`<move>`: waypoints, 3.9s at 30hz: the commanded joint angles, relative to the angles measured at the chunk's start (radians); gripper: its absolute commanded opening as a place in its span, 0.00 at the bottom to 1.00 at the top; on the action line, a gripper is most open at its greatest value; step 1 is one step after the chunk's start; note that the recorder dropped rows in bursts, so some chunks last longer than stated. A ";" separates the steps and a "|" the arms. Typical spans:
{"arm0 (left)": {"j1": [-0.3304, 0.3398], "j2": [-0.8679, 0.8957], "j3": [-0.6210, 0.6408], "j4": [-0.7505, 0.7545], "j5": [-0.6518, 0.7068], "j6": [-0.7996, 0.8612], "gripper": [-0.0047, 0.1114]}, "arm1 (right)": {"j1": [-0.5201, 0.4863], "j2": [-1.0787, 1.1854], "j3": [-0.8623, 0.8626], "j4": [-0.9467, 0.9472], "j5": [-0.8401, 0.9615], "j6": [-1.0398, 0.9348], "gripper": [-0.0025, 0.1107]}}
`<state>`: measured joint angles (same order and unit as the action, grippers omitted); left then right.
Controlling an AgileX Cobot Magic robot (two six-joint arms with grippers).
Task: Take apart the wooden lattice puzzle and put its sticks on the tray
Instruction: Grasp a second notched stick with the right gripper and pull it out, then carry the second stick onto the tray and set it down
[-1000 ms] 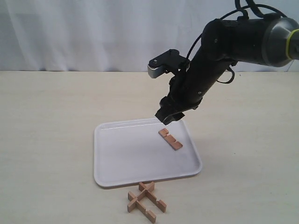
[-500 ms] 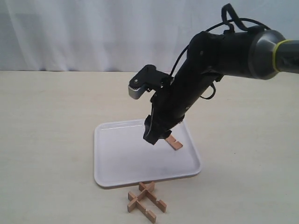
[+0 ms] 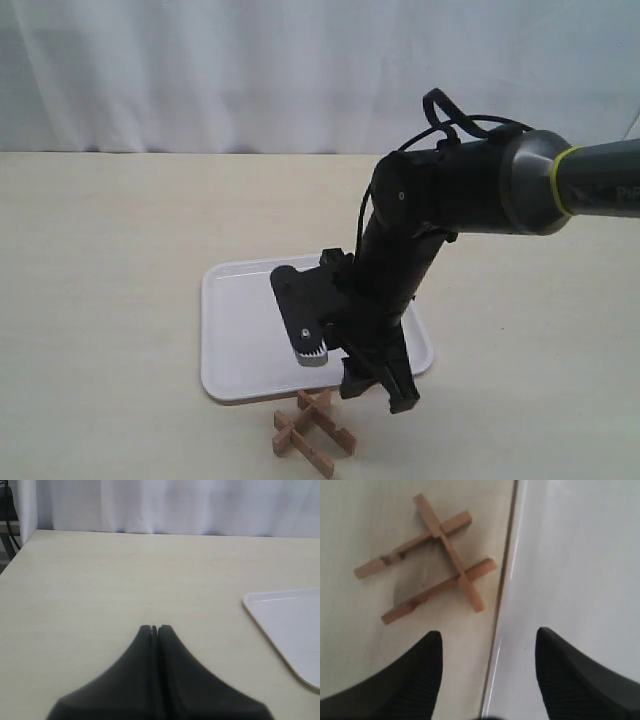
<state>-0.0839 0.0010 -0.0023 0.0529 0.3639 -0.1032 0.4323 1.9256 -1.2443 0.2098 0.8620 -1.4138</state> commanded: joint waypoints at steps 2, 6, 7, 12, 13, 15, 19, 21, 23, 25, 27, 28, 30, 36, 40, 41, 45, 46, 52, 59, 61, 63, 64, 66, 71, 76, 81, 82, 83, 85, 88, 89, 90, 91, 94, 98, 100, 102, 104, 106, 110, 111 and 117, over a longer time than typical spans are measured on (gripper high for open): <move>0.001 -0.001 0.002 0.006 -0.007 0.001 0.04 | 0.002 -0.003 0.027 -0.042 -0.015 -0.047 0.49; 0.001 -0.001 0.002 0.006 -0.007 0.001 0.04 | 0.002 0.002 0.029 -0.013 -0.020 -0.076 0.49; 0.001 -0.001 0.002 0.006 -0.007 0.001 0.04 | 0.002 0.002 0.031 -0.001 -0.022 -0.092 0.49; 0.001 -0.001 0.002 0.006 -0.007 0.001 0.04 | 0.013 0.004 0.038 0.000 -0.022 -0.107 0.49; 0.001 -0.001 0.002 0.006 -0.007 0.001 0.04 | 0.024 0.004 0.038 0.002 -0.022 -0.108 0.49; 0.001 -0.001 0.002 0.006 -0.007 0.001 0.04 | 0.037 0.004 0.038 -0.002 -0.022 -0.116 0.49; 0.001 -0.001 0.002 0.006 -0.007 0.001 0.04 | 0.068 0.004 0.038 -0.017 -0.027 -0.116 0.49; 0.001 -0.001 0.002 0.006 -0.007 0.001 0.04 | 0.070 0.004 0.038 -0.017 -0.036 -0.116 0.49; 0.001 -0.001 0.002 0.006 -0.007 0.001 0.04 | 0.070 0.004 0.038 -0.017 -0.040 -0.116 0.47; 0.001 -0.001 0.002 0.006 -0.007 0.001 0.04 | 0.070 0.004 0.038 -0.021 -0.040 -0.116 0.45; 0.001 -0.001 0.002 0.006 -0.007 0.001 0.04 | 0.070 0.004 0.038 -0.023 -0.040 -0.116 0.43; 0.001 -0.001 0.002 0.006 -0.007 0.001 0.04 | 0.070 0.004 0.038 -0.028 -0.040 -0.116 0.43; 0.001 -0.001 0.002 0.006 -0.007 0.001 0.04 | 0.070 0.004 0.041 -0.047 -0.038 -0.116 0.43; 0.001 -0.001 0.002 0.006 -0.007 0.001 0.04 | 0.070 0.005 0.064 -0.050 -0.064 -0.133 0.43; 0.001 -0.001 0.002 0.006 -0.007 0.001 0.04 | 0.070 0.006 0.088 -0.054 -0.114 -0.133 0.43; 0.001 -0.001 0.002 0.006 -0.007 0.001 0.04 | 0.070 0.010 0.095 -0.054 -0.125 -0.133 0.43; 0.001 -0.001 0.002 0.006 -0.007 0.001 0.04 | 0.070 0.032 0.095 -0.054 -0.132 -0.134 0.43; 0.001 -0.001 0.002 0.006 -0.007 0.001 0.04 | 0.070 0.034 0.095 -0.054 -0.132 -0.134 0.43; 0.001 -0.001 0.002 0.006 -0.007 0.001 0.04 | 0.070 0.036 0.095 -0.054 -0.135 -0.134 0.30; 0.001 -0.001 0.002 0.006 -0.007 0.001 0.04 | 0.070 0.037 0.095 -0.038 -0.138 -0.134 0.09; 0.001 -0.001 0.002 0.006 -0.007 0.001 0.04 | 0.070 0.037 0.095 -0.038 -0.135 -0.134 0.06; 0.001 -0.001 0.002 0.006 -0.007 0.001 0.04 | 0.070 0.037 0.095 -0.038 -0.132 -0.134 0.06; 0.001 -0.001 0.002 0.006 -0.007 0.001 0.04 | 0.070 0.037 0.095 -0.038 -0.132 -0.134 0.06; 0.001 -0.001 0.002 0.006 -0.007 0.001 0.04 | 0.070 0.037 0.095 -0.038 -0.131 -0.134 0.06; 0.001 -0.001 0.002 0.006 -0.007 0.001 0.04 | 0.070 0.037 0.095 -0.038 -0.102 -0.134 0.06; 0.001 -0.001 0.002 0.006 -0.007 0.001 0.04 | 0.070 0.035 0.093 -0.038 -0.094 -0.134 0.06; 0.001 -0.001 0.002 0.006 -0.007 0.001 0.04 | 0.070 0.033 0.093 -0.038 -0.094 -0.127 0.06; 0.001 -0.001 0.002 0.006 -0.007 0.001 0.04 | 0.070 0.033 0.093 -0.038 -0.094 -0.127 0.06; 0.001 -0.001 0.002 0.006 -0.007 0.001 0.04 | 0.070 0.031 0.093 -0.038 -0.094 -0.127 0.06; 0.001 -0.001 0.002 0.006 -0.007 0.001 0.04 | 0.070 0.031 0.093 -0.038 -0.094 -0.127 0.06; 0.001 -0.001 0.002 0.006 -0.007 0.001 0.04 | 0.070 0.022 0.093 -0.038 -0.094 -0.127 0.06; 0.001 -0.001 0.002 0.006 -0.007 0.001 0.04 | 0.070 0.017 0.093 -0.038 -0.094 -0.127 0.06; 0.001 -0.001 0.002 0.006 -0.007 0.001 0.04 | 0.070 0.009 0.093 -0.038 -0.094 -0.127 0.06; 0.001 -0.001 0.002 0.006 -0.007 0.001 0.04 | 0.070 0.001 0.093 -0.038 -0.094 -0.127 0.06; 0.001 -0.001 0.002 0.006 -0.007 0.001 0.04 | 0.070 -0.012 0.093 -0.038 -0.094 -0.127 0.06; 0.001 -0.001 0.002 0.006 -0.007 0.001 0.04 | 0.070 -0.020 0.093 -0.038 -0.094 -0.127 0.06; 0.001 -0.001 0.002 0.006 -0.007 0.001 0.04 | 0.070 -0.031 0.093 -0.038 -0.094 -0.127 0.06; 0.001 -0.001 0.002 0.006 -0.007 0.001 0.04 | 0.070 -0.044 0.093 -0.038 -0.103 -0.127 0.06; 0.001 -0.001 0.002 0.006 -0.007 0.001 0.04 | 0.070 -0.067 0.093 -0.036 -0.108 -0.127 0.06; 0.001 -0.001 0.002 0.006 -0.007 0.001 0.04 | 0.070 -0.088 0.093 -0.036 -0.117 -0.127 0.06; 0.001 -0.001 0.002 0.006 -0.007 0.001 0.04 | 0.068 -0.134 0.093 -0.036 -0.164 -0.072 0.06; 0.001 -0.001 0.002 0.006 -0.007 0.001 0.04 | 0.063 -0.141 0.093 -0.036 -0.181 -0.051 0.06; 0.001 -0.001 0.002 0.006 -0.007 0.001 0.04 | 0.001 -0.146 0.093 -0.036 -0.324 0.255 0.06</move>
<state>-0.0839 0.0010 -0.0023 0.0529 0.3639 -0.1032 0.4701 1.7872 -1.1528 0.1721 0.6197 -1.3243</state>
